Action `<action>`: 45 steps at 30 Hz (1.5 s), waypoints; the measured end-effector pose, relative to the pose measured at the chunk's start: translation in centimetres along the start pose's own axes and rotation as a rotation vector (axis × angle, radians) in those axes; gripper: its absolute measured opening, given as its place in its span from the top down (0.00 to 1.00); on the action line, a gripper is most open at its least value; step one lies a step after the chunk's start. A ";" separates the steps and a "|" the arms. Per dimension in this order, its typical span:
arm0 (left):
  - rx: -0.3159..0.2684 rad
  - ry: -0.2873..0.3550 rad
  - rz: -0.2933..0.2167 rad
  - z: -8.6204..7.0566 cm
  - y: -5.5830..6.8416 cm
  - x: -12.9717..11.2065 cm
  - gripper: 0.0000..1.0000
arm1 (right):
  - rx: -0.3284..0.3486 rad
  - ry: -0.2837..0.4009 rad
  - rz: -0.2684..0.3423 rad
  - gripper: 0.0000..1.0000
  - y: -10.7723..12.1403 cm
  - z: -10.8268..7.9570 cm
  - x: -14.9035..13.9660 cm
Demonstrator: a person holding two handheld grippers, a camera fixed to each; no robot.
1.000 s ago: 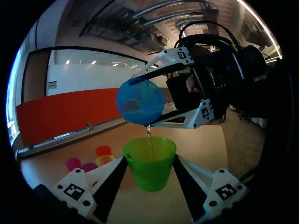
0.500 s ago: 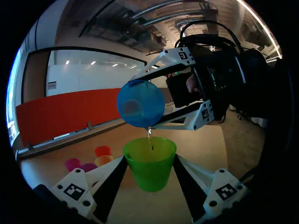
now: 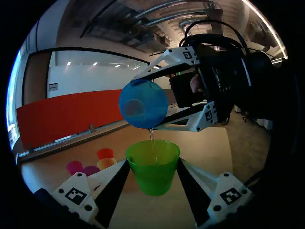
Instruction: Pour water
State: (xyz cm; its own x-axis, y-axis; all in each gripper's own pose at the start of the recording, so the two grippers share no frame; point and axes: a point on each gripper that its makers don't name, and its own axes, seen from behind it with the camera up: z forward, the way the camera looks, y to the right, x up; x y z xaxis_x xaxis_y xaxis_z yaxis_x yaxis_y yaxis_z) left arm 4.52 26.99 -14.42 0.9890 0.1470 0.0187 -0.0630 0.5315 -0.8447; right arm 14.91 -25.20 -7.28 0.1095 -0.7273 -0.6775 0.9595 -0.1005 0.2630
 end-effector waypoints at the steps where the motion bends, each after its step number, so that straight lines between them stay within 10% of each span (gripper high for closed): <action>1: -0.001 0.000 0.000 0.0 0.0 0.0 0.16 | 0.000 -0.001 -0.004 0.09 0.0 0.0 0.0; 45: -0.005 -0.009 -0.001 0.4 0.3 -0.4 0.16 | -0.019 -0.020 -0.131 0.09 -0.2 -0.4 -0.3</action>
State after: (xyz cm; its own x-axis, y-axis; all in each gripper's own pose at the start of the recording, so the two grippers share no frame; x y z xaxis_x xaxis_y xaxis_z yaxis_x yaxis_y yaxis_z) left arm 4.04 27.37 -14.47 0.9877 0.1544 0.0245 -0.0614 0.5271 -0.8476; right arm 14.77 -24.69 -7.45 -0.0218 -0.7221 -0.6915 0.9701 -0.1827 0.1601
